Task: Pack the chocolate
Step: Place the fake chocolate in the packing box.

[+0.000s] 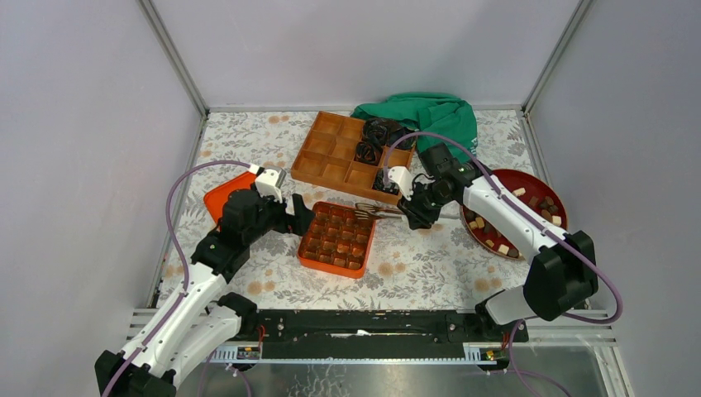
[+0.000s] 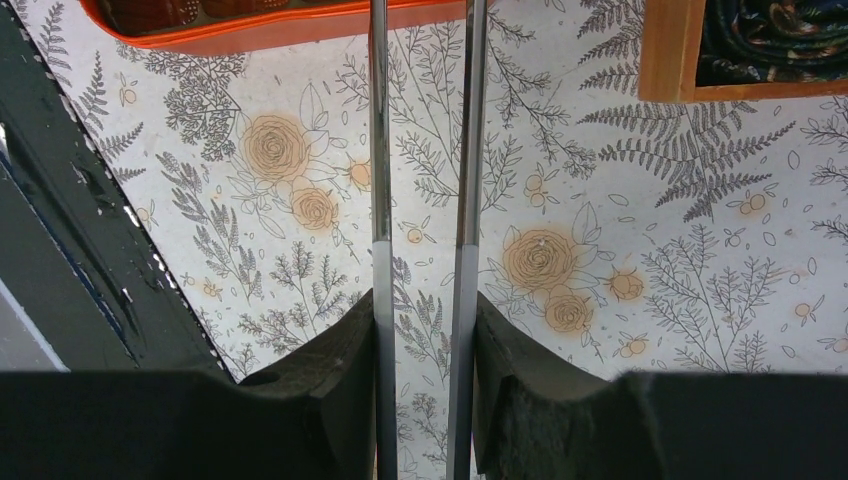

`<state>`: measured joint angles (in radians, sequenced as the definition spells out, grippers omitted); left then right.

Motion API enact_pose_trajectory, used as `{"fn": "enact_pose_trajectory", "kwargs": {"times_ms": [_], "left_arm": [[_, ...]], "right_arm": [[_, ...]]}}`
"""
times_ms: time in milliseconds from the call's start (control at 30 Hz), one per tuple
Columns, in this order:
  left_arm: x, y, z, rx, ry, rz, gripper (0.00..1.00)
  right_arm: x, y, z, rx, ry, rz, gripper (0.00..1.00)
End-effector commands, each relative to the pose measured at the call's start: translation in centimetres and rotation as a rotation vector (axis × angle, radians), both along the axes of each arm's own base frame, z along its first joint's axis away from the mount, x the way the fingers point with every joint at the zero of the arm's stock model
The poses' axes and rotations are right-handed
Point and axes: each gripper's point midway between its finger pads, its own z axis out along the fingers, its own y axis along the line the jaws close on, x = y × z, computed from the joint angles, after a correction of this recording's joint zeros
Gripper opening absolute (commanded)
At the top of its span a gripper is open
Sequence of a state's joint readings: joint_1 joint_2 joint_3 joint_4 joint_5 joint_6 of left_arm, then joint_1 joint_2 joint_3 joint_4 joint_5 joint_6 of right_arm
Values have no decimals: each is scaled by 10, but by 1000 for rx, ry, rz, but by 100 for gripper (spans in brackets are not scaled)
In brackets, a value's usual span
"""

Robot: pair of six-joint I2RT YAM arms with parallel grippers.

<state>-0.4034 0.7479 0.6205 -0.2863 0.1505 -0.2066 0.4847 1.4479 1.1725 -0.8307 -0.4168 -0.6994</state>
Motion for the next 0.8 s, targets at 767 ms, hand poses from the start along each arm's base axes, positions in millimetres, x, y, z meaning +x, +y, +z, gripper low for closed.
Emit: {"fn": "enact_pose_trajectory", "kwargs": {"times_ms": [767], "left_arm": [[6, -1, 18, -23, -59, -7, 99]], "right_arm": [[2, 0, 0, -21, -31, -4, 32]]}}
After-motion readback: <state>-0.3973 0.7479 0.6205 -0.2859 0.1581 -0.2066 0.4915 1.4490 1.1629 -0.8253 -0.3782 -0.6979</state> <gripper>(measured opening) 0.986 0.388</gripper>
